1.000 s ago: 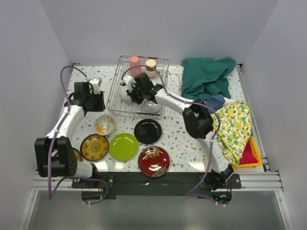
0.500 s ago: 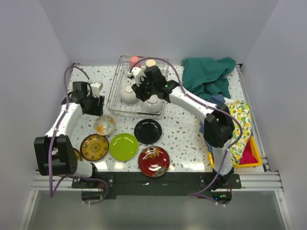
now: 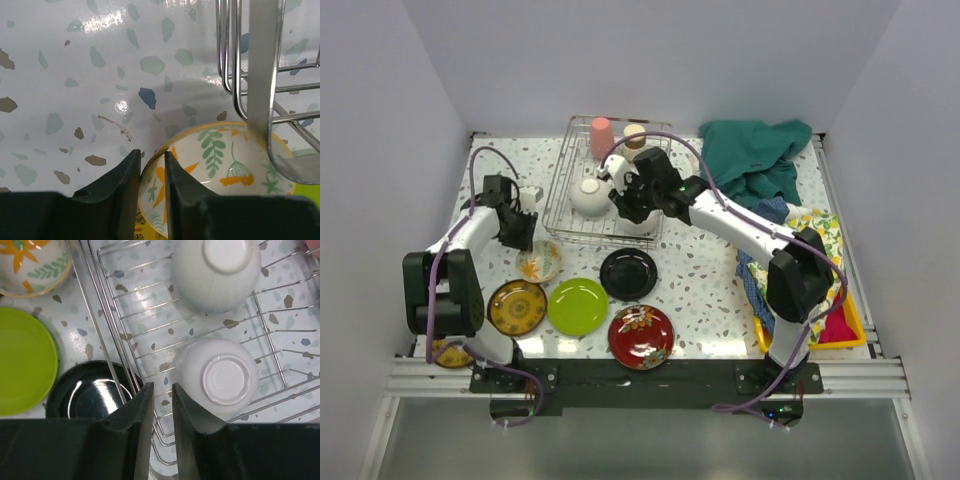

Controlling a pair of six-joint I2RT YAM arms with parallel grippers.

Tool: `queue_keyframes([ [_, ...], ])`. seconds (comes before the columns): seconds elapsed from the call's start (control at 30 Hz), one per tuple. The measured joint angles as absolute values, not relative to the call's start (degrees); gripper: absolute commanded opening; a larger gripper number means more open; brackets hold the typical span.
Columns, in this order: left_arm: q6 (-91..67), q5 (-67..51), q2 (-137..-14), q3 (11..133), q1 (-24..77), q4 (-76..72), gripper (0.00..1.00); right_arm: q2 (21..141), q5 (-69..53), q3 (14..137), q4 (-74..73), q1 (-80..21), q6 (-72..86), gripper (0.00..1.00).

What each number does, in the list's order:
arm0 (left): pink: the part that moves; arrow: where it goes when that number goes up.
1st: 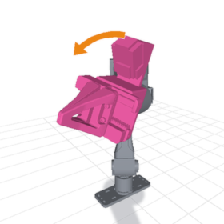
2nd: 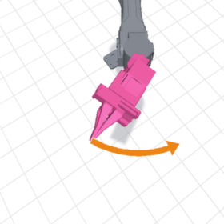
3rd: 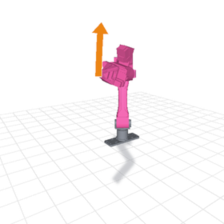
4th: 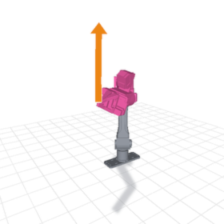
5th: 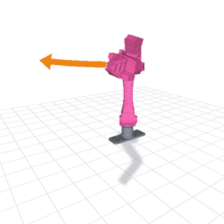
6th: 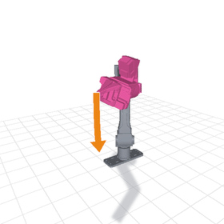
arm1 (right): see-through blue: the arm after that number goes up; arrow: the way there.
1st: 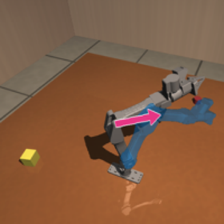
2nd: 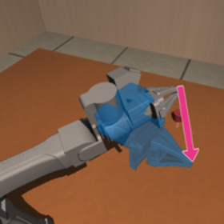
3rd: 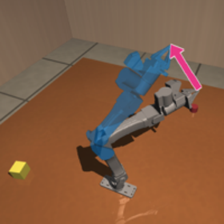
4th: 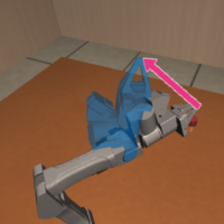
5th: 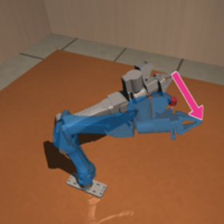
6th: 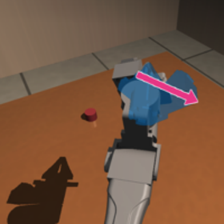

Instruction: Load the mixed dishes into the dish rack

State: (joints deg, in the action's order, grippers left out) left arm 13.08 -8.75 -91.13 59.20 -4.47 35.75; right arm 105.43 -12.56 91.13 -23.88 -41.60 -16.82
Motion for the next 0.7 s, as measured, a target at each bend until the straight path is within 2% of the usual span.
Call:
queue_keyframes([
  [0.13, 13.1, -8.9, -91.2, 59.2, -4.5, 36.5, 0.11, 108.9, -12.3, 91.1, -25.2, -41.6, -18.9, 0.00],
  [0.4, 12.9, -9.6, -89.8, 58.3, -4.8, 36.6, 0.01, 114.6, -9.7, 92.3, -29.7, -41.6, -22.9, 0.00],
  [0.7, 12.7, -9.8, -85.7, 55.9, -4.8, 37.0, 0.00, 117.4, -2.5, 94.7, -30.3, -41.3, -26.0, 0.00],
])
